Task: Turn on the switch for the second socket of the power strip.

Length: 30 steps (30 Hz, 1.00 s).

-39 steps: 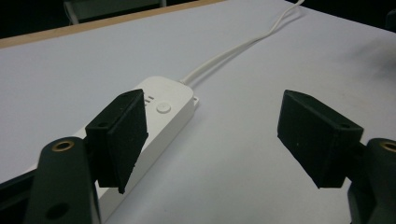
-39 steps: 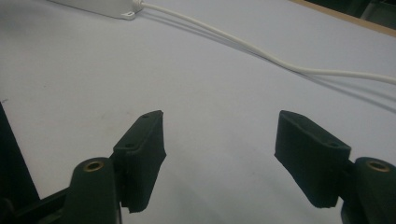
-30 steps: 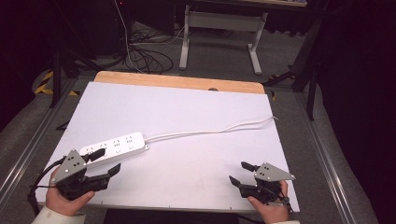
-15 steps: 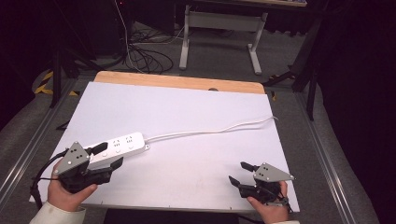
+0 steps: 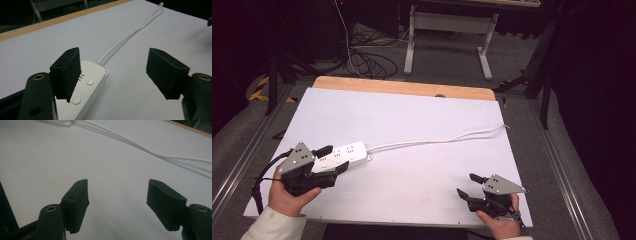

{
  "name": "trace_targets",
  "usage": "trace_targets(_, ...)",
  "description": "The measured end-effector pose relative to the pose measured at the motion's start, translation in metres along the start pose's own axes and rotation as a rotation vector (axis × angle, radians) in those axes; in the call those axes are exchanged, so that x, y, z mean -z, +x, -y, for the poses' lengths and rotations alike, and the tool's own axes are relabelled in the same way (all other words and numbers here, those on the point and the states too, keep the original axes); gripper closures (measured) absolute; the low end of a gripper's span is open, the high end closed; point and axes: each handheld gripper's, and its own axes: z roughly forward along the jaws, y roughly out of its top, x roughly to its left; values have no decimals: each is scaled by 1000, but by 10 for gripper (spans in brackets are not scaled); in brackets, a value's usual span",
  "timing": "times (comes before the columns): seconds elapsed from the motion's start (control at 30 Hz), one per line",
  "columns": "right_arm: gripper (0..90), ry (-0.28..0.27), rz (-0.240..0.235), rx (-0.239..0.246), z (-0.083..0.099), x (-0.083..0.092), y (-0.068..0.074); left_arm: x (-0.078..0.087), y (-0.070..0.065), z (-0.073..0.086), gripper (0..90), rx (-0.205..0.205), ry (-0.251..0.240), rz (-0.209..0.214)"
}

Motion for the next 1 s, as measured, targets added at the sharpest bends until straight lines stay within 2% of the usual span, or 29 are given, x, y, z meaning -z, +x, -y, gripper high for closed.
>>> trace_targets(0.1,342,0,0,-1,0,0,0,-5,3,-2,295,2,21,12)
trace_targets(0.27,342,1,-2,-5,0,-1,-1,-10,6,-2,326,4,35,-4)
trace_targets(0.3,342,2,0,-5,0,-1,-1,-10,6,-2,332,8,37,-10)
trace_targets(0.33,342,3,0,-5,1,-1,-1,-11,6,-3,341,2,43,-33)
trace_targets(0.43,343,4,-1,-8,1,-1,-1,-11,8,-4,406,-9,56,-51)
trace_targets(0.5,345,7,1,-5,1,-1,-1,-15,13,-6,455,16,123,-2)
trace_targets(0.53,345,7,2,-3,1,-1,-1,-15,13,-6,485,16,123,-2)
trace_targets(0.57,345,7,2,-3,1,-1,-1,-18,16,-7,543,14,156,-5)
trace_targets(0.67,345,6,3,-1,1,-1,-1,-22,18,-7,651,6,192,-46)
trace_targets(0.73,345,7,4,0,1,-2,-1,-24,20,-8,702,6,216,-30)
trace_targets(0.8,345,7,3,3,1,-2,-1,-27,24,-8,732,28,240,6)
trace_targets(0.9,345,8,5,6,1,-2,-2,-32,25,-9,789,25,282,-34)
trace_targets(1.0,344,4,6,7,1,-2,-2,-36,27,-9,828,42,310,-57)
